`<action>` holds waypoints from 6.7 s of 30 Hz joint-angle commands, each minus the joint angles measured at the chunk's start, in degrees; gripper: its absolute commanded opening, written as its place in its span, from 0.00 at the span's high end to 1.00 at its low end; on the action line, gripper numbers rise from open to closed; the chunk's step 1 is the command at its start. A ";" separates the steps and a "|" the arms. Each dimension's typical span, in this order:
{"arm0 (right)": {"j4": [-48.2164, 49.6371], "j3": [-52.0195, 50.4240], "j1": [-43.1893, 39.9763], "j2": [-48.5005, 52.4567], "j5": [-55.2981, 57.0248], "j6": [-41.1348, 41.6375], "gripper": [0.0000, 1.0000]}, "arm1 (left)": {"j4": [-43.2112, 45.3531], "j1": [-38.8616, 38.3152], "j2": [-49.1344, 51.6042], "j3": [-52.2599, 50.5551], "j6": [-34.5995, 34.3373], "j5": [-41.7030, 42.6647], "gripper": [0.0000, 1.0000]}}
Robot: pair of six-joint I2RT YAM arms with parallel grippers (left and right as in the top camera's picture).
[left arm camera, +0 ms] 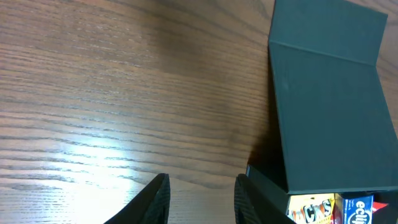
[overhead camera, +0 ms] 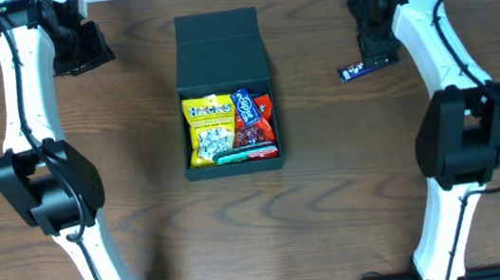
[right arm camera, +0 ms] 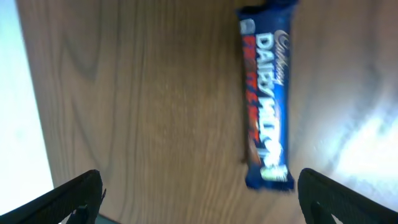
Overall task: Pack container
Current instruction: 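Move the right gripper out to the blue Cadbury Dairy Milk bar, then grasp the blue Cadbury bar by its end with the right gripper, then carry the Cadbury bar with the right gripper over the box, then lower the Cadbury bar into the box front and release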
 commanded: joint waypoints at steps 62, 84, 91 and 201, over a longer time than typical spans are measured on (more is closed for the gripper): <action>1.88 0.66 -4.17 10.88 -19.56 -12.20 0.95 | 0.28 0.02 0.31 1.40 -0.68 -0.63 0.63; 0.13 3.91 12.37 -8.87 -18.99 -38.38 0.98 | 1.90 0.02 0.31 1.38 -0.68 -0.61 0.62; 0.52 3.91 24.24 -12.50 -14.82 -21.57 0.98 | 1.36 0.02 0.31 1.38 -0.37 -0.61 0.62; -13.22 0.00 30.12 -18.40 1.86 -19.69 0.59 | -1.27 0.02 0.31 1.40 -1.60 -0.17 0.64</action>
